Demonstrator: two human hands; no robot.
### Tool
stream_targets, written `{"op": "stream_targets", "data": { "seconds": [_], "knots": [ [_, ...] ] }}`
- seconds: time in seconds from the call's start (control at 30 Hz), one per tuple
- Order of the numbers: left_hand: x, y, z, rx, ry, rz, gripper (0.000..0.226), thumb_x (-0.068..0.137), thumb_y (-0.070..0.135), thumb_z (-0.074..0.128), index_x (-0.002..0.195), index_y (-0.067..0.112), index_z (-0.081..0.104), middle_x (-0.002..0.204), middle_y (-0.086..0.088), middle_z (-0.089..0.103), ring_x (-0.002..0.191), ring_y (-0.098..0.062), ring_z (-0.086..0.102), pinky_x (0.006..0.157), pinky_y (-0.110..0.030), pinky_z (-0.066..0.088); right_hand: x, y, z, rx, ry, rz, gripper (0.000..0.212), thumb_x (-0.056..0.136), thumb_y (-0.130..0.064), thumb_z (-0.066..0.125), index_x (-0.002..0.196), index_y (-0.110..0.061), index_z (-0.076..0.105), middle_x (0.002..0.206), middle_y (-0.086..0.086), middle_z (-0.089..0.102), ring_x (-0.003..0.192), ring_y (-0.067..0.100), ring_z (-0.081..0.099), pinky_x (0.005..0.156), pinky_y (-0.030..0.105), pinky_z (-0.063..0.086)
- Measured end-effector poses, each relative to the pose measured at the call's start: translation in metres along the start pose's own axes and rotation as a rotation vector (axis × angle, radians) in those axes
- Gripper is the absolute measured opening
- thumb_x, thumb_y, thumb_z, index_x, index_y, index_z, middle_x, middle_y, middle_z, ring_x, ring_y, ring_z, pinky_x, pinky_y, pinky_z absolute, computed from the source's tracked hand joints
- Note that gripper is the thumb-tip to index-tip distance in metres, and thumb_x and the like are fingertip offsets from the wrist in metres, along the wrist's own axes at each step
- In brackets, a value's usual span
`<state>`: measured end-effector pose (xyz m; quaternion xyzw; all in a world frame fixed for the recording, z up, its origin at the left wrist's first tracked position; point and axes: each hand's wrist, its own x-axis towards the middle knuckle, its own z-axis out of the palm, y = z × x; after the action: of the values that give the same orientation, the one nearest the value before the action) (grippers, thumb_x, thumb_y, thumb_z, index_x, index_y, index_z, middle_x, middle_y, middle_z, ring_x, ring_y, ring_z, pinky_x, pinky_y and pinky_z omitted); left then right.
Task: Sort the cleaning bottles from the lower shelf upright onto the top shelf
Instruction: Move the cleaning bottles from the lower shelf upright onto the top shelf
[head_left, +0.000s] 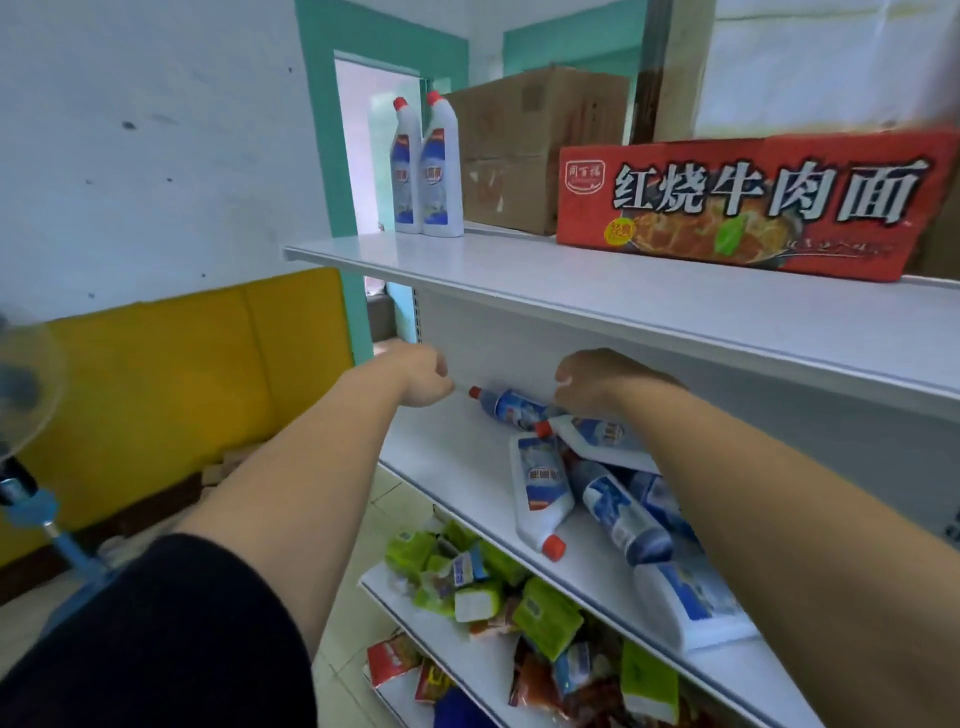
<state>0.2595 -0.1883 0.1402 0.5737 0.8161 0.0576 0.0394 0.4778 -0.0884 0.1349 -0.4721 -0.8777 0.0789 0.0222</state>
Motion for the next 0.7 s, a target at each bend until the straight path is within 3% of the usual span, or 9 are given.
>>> {"op": "stream_targets", "data": {
  "seconds": [0.2, 0.43, 0.5, 0.57, 0.63, 0.7],
  "knots": [
    [0.110, -0.018, 0.019, 0.040, -0.065, 0.200, 0.044, 0.104, 0.036, 0.046, 0.137, 0.008, 0.057, 0.144, -0.014, 0.053, 0.128, -0.032, 0.051, 0.104, -0.033, 0.042, 0.062, -0.003, 0.025, 0.028, 0.043, 0.141, 0.037, 0.095, -0.029, 0.056, 0.126, -0.011, 0.063, 0.129, 0.010, 0.063, 0.114, 0.028, 0.060, 0.101, 0.041, 0.049],
    [0.203, -0.043, 0.059, 0.006, -0.205, 0.467, 0.022, 0.097, 0.030, 0.051, 0.096, 0.014, 0.066, 0.124, -0.010, 0.064, 0.104, -0.026, 0.059, 0.080, -0.032, 0.046, 0.096, -0.016, 0.066, 0.077, -0.025, 0.399, 0.036, 0.097, -0.030, 0.056, 0.126, -0.009, 0.062, 0.126, 0.010, 0.063, 0.111, 0.027, 0.061, 0.095, 0.036, 0.050],
    [0.218, -0.044, 0.072, -0.011, -0.228, 0.511, 0.025, 0.098, 0.027, 0.052, 0.109, 0.010, 0.067, 0.127, -0.011, 0.063, 0.107, -0.026, 0.059, 0.085, -0.033, 0.047, 0.096, -0.020, 0.078, 0.069, -0.035, 0.449, 0.033, 0.096, -0.030, 0.055, 0.120, -0.008, 0.064, 0.122, 0.011, 0.065, 0.107, 0.028, 0.061, 0.092, 0.037, 0.050],
    [0.230, -0.042, 0.085, -0.038, -0.251, 0.526, 0.035, 0.100, 0.025, 0.052, 0.126, 0.005, 0.063, 0.130, -0.013, 0.062, 0.112, -0.026, 0.058, 0.094, -0.033, 0.047, 0.097, -0.020, 0.093, 0.072, -0.054, 0.498, 0.040, 0.097, -0.033, 0.052, 0.129, -0.009, 0.061, 0.131, 0.012, 0.061, 0.116, 0.030, 0.058, 0.099, 0.039, 0.047],
    [0.238, -0.038, 0.097, -0.042, -0.291, 0.545, 0.034, 0.099, 0.024, 0.053, 0.125, 0.004, 0.064, 0.126, -0.013, 0.063, 0.111, -0.027, 0.060, 0.092, -0.033, 0.048, 0.096, -0.020, 0.106, 0.060, -0.079, 0.552, 0.045, 0.099, -0.036, 0.050, 0.135, -0.011, 0.057, 0.138, 0.012, 0.058, 0.122, 0.031, 0.055, 0.105, 0.041, 0.045],
    [0.250, -0.036, 0.111, -0.054, -0.325, 0.570, 0.033, 0.096, 0.025, 0.056, 0.122, 0.006, 0.065, 0.121, -0.011, 0.065, 0.105, -0.027, 0.062, 0.083, -0.031, 0.049, 0.095, -0.020, 0.114, 0.029, -0.108, 0.576, 0.044, 0.098, -0.039, 0.049, 0.129, -0.011, 0.061, 0.132, 0.013, 0.061, 0.116, 0.031, 0.058, 0.101, 0.042, 0.047]
  ]
}}
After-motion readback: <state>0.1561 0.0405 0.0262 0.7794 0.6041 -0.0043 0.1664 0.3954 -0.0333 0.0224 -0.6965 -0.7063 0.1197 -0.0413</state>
